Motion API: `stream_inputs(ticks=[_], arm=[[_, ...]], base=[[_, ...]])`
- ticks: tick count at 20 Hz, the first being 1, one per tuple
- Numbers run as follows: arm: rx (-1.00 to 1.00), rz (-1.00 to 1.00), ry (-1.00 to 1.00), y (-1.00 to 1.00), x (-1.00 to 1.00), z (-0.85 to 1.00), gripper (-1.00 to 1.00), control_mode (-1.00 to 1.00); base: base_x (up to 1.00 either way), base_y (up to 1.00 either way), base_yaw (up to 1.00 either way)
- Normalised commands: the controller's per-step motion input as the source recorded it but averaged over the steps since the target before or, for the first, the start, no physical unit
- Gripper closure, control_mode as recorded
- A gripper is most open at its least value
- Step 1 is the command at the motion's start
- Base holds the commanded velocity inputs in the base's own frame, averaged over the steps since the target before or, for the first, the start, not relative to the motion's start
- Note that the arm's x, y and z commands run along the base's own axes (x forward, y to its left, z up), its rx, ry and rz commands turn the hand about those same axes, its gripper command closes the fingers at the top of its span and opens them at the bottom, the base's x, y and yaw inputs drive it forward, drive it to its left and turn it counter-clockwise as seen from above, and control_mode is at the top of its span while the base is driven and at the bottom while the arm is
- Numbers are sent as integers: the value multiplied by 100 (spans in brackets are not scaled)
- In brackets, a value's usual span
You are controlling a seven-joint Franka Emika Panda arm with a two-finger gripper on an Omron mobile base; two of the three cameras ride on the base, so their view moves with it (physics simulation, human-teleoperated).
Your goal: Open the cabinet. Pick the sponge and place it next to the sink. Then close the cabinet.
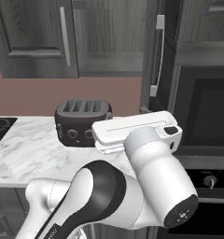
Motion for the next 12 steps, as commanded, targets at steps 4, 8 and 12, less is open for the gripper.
stream_inputs(ticks=[4, 8, 12], arm=[[0, 7, 7, -6, 12, 0, -100, -100], [0, 6, 4, -6, 20, 0, -100, -100], [0, 2, 0, -7, 24, 0, -100, -100]], base=[[0, 0, 0], [0, 0, 0], [0, 0, 0]])
